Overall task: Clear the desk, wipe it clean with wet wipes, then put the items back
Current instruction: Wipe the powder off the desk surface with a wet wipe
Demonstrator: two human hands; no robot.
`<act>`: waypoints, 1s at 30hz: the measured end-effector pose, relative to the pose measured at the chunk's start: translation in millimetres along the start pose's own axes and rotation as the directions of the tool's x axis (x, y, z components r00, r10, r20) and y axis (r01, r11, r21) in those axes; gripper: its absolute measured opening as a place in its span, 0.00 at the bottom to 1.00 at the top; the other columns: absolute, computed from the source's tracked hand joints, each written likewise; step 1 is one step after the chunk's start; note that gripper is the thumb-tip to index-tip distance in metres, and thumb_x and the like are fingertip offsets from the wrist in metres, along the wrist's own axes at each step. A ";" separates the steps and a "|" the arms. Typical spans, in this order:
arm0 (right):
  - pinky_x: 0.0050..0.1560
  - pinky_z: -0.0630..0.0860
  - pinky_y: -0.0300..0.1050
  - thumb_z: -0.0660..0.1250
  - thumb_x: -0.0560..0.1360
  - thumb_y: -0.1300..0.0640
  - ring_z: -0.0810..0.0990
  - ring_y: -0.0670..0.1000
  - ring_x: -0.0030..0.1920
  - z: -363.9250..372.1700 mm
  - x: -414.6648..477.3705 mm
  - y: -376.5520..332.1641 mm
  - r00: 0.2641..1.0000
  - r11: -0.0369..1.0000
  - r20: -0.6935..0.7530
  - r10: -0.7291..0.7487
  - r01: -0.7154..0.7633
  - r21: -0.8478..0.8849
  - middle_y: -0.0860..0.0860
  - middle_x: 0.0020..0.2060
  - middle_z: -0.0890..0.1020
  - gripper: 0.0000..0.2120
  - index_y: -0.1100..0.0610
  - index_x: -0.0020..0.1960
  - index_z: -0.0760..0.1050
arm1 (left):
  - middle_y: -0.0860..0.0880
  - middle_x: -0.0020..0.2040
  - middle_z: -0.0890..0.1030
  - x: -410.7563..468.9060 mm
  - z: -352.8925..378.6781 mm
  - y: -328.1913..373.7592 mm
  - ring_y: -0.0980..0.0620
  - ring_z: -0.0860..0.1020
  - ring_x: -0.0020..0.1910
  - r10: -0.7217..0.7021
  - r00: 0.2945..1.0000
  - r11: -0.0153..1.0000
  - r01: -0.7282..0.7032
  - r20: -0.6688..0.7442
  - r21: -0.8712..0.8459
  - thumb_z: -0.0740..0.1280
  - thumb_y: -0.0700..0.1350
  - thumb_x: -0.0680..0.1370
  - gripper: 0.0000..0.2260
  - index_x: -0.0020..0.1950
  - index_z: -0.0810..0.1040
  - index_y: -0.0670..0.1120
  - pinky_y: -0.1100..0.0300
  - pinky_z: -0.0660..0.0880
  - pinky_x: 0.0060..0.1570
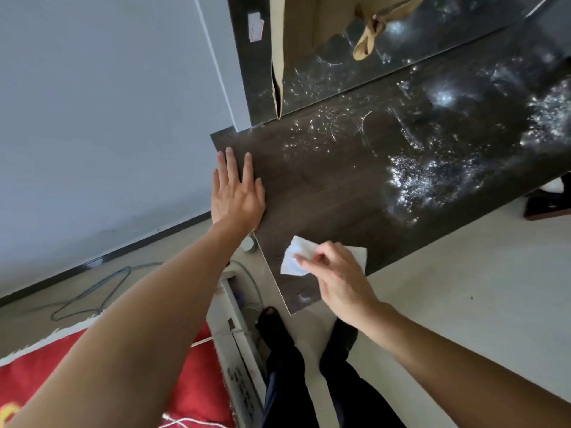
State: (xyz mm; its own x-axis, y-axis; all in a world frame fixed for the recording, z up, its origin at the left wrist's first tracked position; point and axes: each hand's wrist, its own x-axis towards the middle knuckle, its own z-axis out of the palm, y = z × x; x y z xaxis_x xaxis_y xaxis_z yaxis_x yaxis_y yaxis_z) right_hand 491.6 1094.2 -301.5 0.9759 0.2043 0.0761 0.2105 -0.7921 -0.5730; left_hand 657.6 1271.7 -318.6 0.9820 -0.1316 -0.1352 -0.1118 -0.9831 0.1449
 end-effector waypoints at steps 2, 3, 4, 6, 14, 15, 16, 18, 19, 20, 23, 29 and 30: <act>0.43 0.63 0.41 0.64 0.69 0.71 0.69 0.52 0.40 16.5 -13.3 -21.0 0.981 0.988 0.122 -0.153 0.150 0.033 0.51 0.39 0.72 0.19 0.52 0.52 0.80 | 0.41 0.78 0.45 -0.4 -0.4 1.4 0.42 0.41 0.77 -0.011 1.000 1.000 0.011 0.006 0.009 0.45 0.52 0.82 0.25 0.78 0.48 0.47 0.48 0.48 0.75; 0.44 0.60 0.39 0.66 0.67 0.71 0.68 0.51 0.41 20.3 -22.9 -26.3 0.960 0.977 0.180 -0.215 0.210 0.047 0.51 0.39 0.71 0.18 0.52 0.50 0.80 | 0.41 0.78 0.44 -1.1 -0.7 2.1 0.42 0.41 0.77 -0.016 1.000 1.000 0.016 0.008 0.016 0.45 0.53 0.82 0.25 0.78 0.47 0.47 0.48 0.49 0.75; 0.45 0.59 0.39 0.67 0.67 0.71 0.68 0.50 0.41 20.1 -31.7 -26.0 0.944 0.969 0.222 -0.246 0.237 0.066 0.50 0.39 0.70 0.18 0.52 0.49 0.80 | 0.41 0.78 0.44 -1.9 -1.1 3.0 0.42 0.41 0.77 -0.022 1.000 1.000 0.022 0.012 0.022 0.44 0.53 0.82 0.25 0.78 0.46 0.47 0.48 0.50 0.75; 0.45 0.63 0.39 0.65 0.71 0.70 0.69 0.51 0.41 10.9 -39.8 -13.4 0.944 0.970 0.226 -0.241 0.225 0.096 0.51 0.39 0.71 0.17 0.52 0.52 0.80 | 0.42 0.78 0.43 -3.1 -1.8 4.3 0.43 0.41 0.77 -0.036 0.999 0.999 0.035 0.018 0.028 0.43 0.53 0.82 0.25 0.78 0.45 0.48 0.48 0.51 0.75; 0.40 0.74 0.51 0.57 0.75 0.69 0.73 0.56 0.40 -20.8 -36.2 32.2 0.992 0.997 -0.103 0.068 -0.071 -0.025 0.54 0.40 0.74 0.20 0.54 0.58 0.79 | 0.41 0.78 0.43 -4.9 -0.2 11.9 0.42 0.41 0.77 -0.082 0.997 0.997 0.082 0.015 -0.013 0.44 0.52 0.83 0.25 0.78 0.46 0.47 0.47 0.52 0.74; 0.40 0.73 0.50 0.56 0.76 0.67 0.72 0.55 0.40 -12.8 -41.3 20.5 0.998 1.000 -0.052 0.020 -0.021 -0.016 0.54 0.40 0.74 0.18 0.54 0.58 0.79 | 0.42 0.78 0.43 -5.1 -0.2 14.2 0.42 0.41 0.77 -0.100 0.995 0.994 0.100 0.010 -0.034 0.44 0.52 0.83 0.25 0.78 0.47 0.47 0.47 0.52 0.74; 0.41 0.72 0.46 0.57 0.77 0.66 0.72 0.53 0.40 -6.7 -46.6 8.7 0.999 0.999 0.016 -0.046 0.046 -0.001 0.53 0.40 0.74 0.17 0.53 0.58 0.79 | 0.41 0.78 0.44 -5.4 -0.4 16.3 0.42 0.41 0.77 -0.117 0.993 0.991 0.118 0.006 -0.056 0.45 0.52 0.83 0.25 0.78 0.47 0.46 0.47 0.52 0.74; 0.43 0.69 0.39 0.63 0.74 0.68 0.71 0.51 0.40 -9.3 -48.4 3.3 0.983 0.992 0.132 -0.127 0.126 0.014 0.51 0.40 0.73 0.18 0.51 0.58 0.79 | 0.41 0.78 0.44 -7.9 0.2 20.8 0.42 0.42 0.77 -0.147 0.989 0.983 0.146 0.000 -0.109 0.46 0.51 0.83 0.24 0.78 0.49 0.45 0.48 0.51 0.75; 0.42 0.68 0.38 0.64 0.72 0.69 0.72 0.51 0.40 -15.4 -40.9 11.8 0.983 0.992 0.135 -0.128 0.127 0.012 0.51 0.41 0.73 0.20 0.51 0.58 0.79 | 0.41 0.78 0.45 -10.4 1.5 23.8 0.42 0.43 0.77 -0.165 0.986 0.976 0.162 -0.004 -0.146 0.47 0.50 0.83 0.24 0.78 0.50 0.45 0.48 0.51 0.74; 0.41 0.70 0.39 0.64 0.71 0.70 0.73 0.52 0.40 -23.5 -29.1 23.3 0.991 0.996 0.097 -0.092 0.092 -0.002 0.52 0.41 0.74 0.20 0.52 0.57 0.79 | 0.41 0.78 0.46 -13.9 2.5 27.6 0.42 0.44 0.77 -0.195 0.981 0.963 0.189 -0.012 -0.192 0.48 0.49 0.83 0.23 0.78 0.52 0.45 0.48 0.52 0.74; 0.32 0.75 0.45 0.65 0.69 0.72 0.77 0.57 0.38 -46.5 14.3 55.2 0.981 0.981 -0.081 0.178 -0.184 -0.065 0.55 0.41 0.74 0.20 0.55 0.56 0.79 | 0.42 0.78 0.47 -25.8 7.5 40.8 0.43 0.48 0.77 -0.310 0.950 0.899 0.282 -0.032 -0.335 0.49 0.47 0.83 0.22 0.77 0.55 0.46 0.47 0.56 0.73; 0.23 0.67 0.40 0.74 0.63 0.68 0.76 0.53 0.32 -36.6 21.4 35.9 0.981 0.987 0.192 -0.025 0.055 -0.151 0.53 0.41 0.74 0.26 0.54 0.58 0.76 | 0.42 0.78 0.50 -28.5 11.9 43.9 0.43 0.52 0.76 -0.344 0.934 0.870 0.281 -0.091 -0.405 0.51 0.43 0.81 0.22 0.76 0.58 0.45 0.46 0.60 0.71; 0.24 0.70 0.41 0.74 0.64 0.66 0.75 0.53 0.32 -38.1 32.3 39.2 0.975 0.987 0.215 -0.050 0.081 -0.137 0.53 0.42 0.75 0.24 0.53 0.58 0.75 | 0.43 0.78 0.50 -28.0 12.5 44.3 0.43 0.52 0.76 -0.350 0.932 0.869 0.285 -0.093 -0.405 0.51 0.43 0.81 0.22 0.76 0.58 0.46 0.46 0.60 0.71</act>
State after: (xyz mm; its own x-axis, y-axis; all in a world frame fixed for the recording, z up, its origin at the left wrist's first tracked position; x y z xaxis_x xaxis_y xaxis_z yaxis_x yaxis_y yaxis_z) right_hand 533.5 1047.9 -290.4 0.9290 0.3628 -0.0725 0.2947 -0.8441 -0.4480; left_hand 623.2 1230.2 -320.6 0.9688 0.2329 -0.0851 0.2445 -0.8400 0.4844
